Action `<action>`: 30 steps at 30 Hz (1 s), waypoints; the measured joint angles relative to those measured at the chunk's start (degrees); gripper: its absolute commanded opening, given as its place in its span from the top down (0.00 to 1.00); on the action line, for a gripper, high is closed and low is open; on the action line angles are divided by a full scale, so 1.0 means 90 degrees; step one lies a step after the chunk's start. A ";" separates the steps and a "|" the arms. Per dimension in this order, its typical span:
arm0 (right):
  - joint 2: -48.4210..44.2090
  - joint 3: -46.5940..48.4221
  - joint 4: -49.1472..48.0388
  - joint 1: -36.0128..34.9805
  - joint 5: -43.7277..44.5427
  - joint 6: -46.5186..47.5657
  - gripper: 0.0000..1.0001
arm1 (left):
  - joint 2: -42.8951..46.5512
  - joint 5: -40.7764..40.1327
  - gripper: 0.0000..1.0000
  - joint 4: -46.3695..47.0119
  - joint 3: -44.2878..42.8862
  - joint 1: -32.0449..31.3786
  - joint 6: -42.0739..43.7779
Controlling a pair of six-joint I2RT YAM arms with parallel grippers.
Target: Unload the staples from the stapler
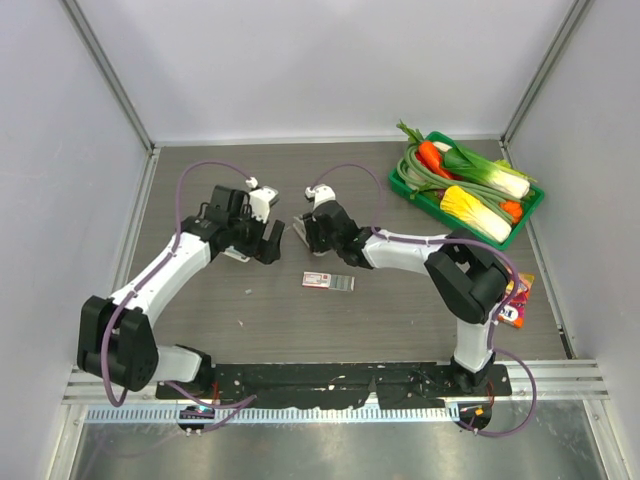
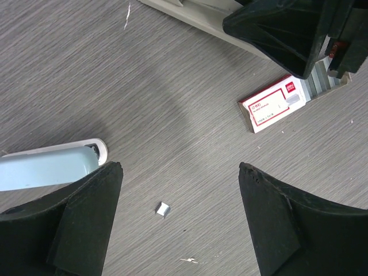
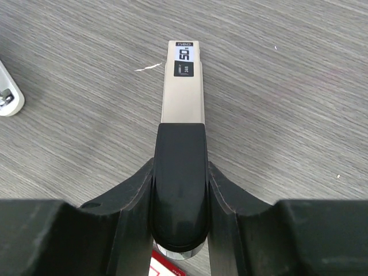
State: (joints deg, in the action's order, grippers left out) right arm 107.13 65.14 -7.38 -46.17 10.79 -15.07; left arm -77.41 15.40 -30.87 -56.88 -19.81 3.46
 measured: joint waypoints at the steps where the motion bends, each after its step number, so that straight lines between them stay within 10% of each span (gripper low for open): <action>1: 0.0041 0.0068 0.0058 0.0000 0.0005 0.0010 0.55 | 0.0034 -0.0010 0.13 0.0002 0.0027 0.0000 0.0002; 20: 0.0964 0.1817 0.2266 0.0000 0.0036 0.0311 0.53 | 0.0469 -0.0182 0.11 0.0044 0.0265 0.0000 0.0061; 30: 0.1047 0.2006 0.2686 0.0000 0.0049 0.0420 0.99 | 0.0493 -0.0219 0.11 0.0056 0.0313 0.0000 0.0141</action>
State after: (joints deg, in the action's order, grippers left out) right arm 116.55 83.20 16.80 -46.17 11.22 -11.29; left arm -72.97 13.43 -30.37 -54.06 -19.81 4.73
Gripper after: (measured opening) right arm 0.377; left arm 0.891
